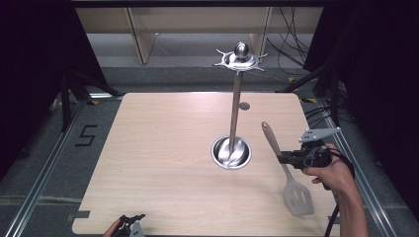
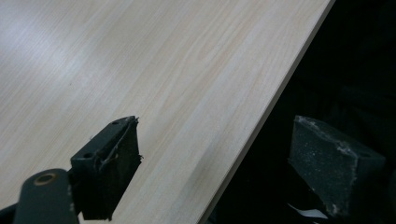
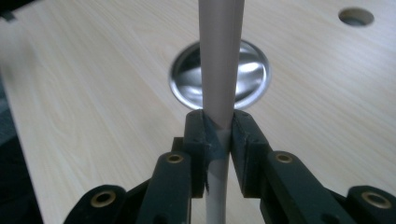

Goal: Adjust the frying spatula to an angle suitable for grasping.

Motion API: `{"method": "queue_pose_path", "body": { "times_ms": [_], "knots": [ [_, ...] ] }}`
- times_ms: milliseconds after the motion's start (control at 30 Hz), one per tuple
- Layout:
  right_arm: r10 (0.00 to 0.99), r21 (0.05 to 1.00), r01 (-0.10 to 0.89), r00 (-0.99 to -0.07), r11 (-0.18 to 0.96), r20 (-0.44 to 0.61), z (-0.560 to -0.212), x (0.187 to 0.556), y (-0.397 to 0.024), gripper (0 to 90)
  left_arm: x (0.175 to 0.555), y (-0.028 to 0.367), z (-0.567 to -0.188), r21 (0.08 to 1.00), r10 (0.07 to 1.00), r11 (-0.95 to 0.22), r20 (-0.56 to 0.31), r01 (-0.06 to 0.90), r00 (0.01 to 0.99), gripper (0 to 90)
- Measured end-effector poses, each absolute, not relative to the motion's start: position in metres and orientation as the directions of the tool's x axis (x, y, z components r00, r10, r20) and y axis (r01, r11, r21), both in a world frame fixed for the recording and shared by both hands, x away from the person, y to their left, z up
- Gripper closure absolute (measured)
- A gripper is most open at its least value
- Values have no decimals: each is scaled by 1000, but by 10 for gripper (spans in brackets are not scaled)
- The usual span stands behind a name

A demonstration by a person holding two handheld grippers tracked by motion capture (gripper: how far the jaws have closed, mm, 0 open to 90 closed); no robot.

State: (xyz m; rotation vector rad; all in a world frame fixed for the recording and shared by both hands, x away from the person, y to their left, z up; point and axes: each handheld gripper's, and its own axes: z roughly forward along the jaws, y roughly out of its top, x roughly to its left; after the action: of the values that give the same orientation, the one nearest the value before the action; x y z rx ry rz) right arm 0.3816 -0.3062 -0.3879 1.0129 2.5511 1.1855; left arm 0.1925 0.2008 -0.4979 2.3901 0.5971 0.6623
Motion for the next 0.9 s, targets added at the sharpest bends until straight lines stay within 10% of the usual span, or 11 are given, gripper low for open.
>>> {"method": "queue_pose_path", "body": {
  "times_ms": [900],
  "knots": [
    [477,903,318,-866,289,153,-349,380,-286,786,193,201,-499,629,546,-731,308,264,779,154]
  ]
}}
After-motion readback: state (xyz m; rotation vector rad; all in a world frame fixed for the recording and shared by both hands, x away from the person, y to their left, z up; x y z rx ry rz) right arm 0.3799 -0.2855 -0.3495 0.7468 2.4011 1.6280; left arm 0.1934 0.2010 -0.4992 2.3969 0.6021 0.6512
